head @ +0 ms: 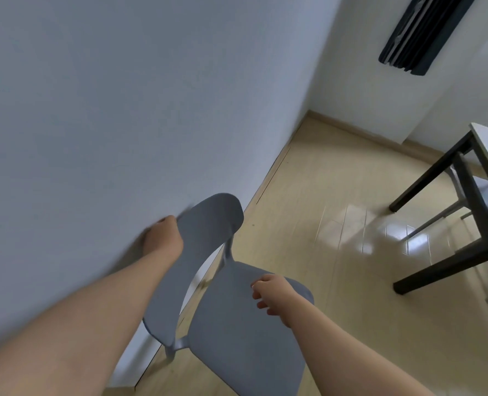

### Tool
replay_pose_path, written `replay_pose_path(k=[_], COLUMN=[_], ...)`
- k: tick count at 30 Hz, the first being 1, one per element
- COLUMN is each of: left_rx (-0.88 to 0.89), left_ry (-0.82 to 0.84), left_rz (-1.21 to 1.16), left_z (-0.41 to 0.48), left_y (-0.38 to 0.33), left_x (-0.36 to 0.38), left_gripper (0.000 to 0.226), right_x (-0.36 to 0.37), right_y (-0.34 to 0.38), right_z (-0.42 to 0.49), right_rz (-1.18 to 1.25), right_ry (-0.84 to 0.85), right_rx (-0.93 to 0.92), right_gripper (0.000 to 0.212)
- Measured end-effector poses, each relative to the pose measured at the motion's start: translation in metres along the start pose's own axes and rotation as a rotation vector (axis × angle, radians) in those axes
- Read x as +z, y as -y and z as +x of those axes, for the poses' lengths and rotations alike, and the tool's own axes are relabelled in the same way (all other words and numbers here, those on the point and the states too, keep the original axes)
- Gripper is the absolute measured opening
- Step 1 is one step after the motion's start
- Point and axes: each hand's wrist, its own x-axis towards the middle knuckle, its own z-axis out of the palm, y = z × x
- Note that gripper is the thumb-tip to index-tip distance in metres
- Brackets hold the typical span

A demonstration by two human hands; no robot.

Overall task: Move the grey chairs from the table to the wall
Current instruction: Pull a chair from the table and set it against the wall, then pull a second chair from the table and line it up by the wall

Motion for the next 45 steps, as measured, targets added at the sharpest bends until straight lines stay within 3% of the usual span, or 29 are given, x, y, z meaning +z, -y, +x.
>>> replay_pose_path(k=[5, 11, 17, 22, 27, 32, 35, 38, 45], left_rx=[0.032, 0.067, 0.112, 0.237, 0.396, 0.427, 0.446, 0.514, 0.712], left_ry=[0.011, 0.049, 0.065, 0.122, 0.328, 0.352, 0.353, 0.342, 0.420], left_rz=[0.235, 0.371, 0.401, 0.232, 0.062, 0.083, 0.088, 0.090, 0.125], left_z=[-0.011, -0.025, -0.049, -0.064, -0.095, -0.102, -0.112, -0.132, -0.211], left_y=[0.008, 0.017, 0.019, 0.003, -0.036, -0.066, -0.087, -0.129, -0.265], left_x=[-0.005, -0.012, -0.011, -0.012, -0.009, 0.003, 0.015, 0.028, 0.071], left_gripper=[0.036, 0.035, 0.029, 0.026, 0.026, 0.027, 0.029, 0.035, 0.029], right_x=[0.008, 0.029, 0.028, 0.021, -0.004, -0.034, -0.054, -0.090, -0.213], right_y=[0.006, 0.010, 0.010, 0.009, -0.002, -0.017, -0.034, -0.066, -0.158], right_z=[0.000, -0.002, -0.006, -0.011, -0.014, -0.023, -0.030, -0.047, -0.089], right_rz=[0.005, -0.060, -0.090, -0.055, -0.106, -0.024, -0.005, -0.001, 0.020], right_ry=[0.020, 0.064, 0.053, 0.026, -0.031, -0.085, -0.129, -0.223, -0.459], right_rx=[0.013, -0.029, -0.032, -0.018, -0.028, -0.059, -0.078, -0.094, -0.060], right_gripper=[0.019, 0.037, 0.028, 0.014, 0.017, 0.014, 0.022, 0.034, 0.033])
